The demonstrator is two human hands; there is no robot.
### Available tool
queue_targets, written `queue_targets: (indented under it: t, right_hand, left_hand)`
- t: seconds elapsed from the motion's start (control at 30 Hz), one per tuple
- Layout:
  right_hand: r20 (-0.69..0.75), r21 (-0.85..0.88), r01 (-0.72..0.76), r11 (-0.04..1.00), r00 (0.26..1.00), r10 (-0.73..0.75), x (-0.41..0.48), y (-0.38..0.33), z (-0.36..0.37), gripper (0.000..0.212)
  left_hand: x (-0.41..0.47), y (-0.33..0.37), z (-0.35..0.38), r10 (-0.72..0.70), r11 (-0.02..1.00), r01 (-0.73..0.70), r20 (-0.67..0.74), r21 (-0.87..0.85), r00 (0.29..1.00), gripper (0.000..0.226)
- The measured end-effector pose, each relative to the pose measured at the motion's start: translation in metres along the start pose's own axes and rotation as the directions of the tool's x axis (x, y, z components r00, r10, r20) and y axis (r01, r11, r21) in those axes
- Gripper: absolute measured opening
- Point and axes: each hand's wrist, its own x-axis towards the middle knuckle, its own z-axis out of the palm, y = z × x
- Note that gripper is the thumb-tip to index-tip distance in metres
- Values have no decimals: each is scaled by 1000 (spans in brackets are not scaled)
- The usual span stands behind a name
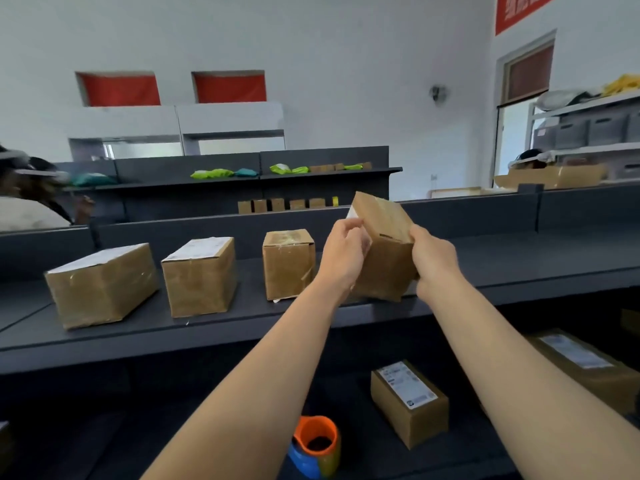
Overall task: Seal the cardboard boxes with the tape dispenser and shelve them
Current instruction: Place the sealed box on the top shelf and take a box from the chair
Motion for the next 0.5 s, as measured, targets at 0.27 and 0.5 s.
queue_targets:
  t: [0.27,0.5]
  right_hand:
    - [35,89,-202,975,979,200,55,5,-7,20]
    - [-10,-85,-35,996,999,34,75,12,-2,58]
  left_hand:
    - [33,-22,21,-168,985,169,-32,37,985,61]
    - [52,-24,37,-252,968,251,-111,-20,961,67]
